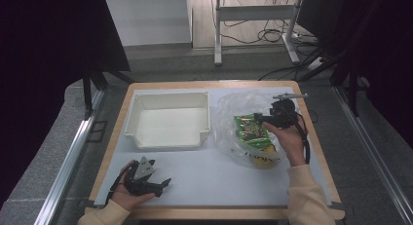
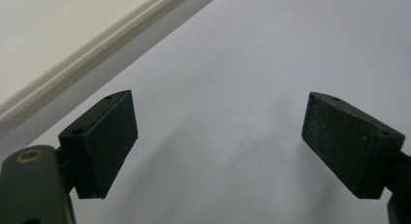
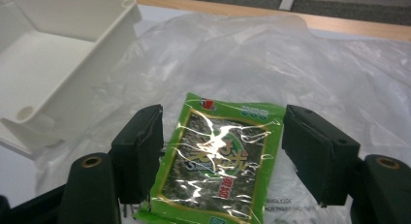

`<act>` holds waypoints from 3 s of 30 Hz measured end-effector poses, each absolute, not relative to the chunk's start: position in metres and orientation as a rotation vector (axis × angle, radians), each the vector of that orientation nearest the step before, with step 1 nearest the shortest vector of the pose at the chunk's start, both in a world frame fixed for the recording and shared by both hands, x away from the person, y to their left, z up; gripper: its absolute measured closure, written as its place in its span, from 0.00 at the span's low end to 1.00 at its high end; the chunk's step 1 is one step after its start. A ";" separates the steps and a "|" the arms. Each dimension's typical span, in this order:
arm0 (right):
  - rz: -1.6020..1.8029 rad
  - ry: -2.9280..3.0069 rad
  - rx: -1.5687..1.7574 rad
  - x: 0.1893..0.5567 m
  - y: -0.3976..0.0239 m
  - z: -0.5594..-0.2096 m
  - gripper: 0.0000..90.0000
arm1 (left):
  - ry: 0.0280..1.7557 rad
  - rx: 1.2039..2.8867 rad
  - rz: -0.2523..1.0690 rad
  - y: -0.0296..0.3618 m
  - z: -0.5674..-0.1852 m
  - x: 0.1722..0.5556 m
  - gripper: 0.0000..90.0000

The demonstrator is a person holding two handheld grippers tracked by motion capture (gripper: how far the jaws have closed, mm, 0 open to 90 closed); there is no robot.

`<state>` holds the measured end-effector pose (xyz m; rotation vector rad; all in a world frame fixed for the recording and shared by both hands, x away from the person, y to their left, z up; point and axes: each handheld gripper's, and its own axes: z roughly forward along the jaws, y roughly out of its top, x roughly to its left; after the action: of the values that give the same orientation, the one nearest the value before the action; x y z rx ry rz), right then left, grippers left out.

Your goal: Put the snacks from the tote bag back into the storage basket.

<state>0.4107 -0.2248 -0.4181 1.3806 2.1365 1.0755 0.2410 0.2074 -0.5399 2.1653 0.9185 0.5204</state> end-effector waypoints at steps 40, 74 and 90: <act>0.902 2.224 1.518 0.435 -0.239 -0.455 0.40 | 0.923 2.165 0.528 0.207 -0.540 0.241 0.14; 0.623 2.293 1.690 0.474 -0.236 -0.485 0.54 | 0.895 2.158 0.513 0.210 -0.538 0.238 0.14; 0.580 2.289 1.737 0.476 -0.232 -0.487 0.62 | 0.897 2.156 0.514 0.211 -0.538 0.238 0.14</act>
<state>0.4765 -0.2315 -0.4867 1.7370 2.2890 0.5797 0.2381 0.2113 -0.5375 2.1555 0.8968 0.5144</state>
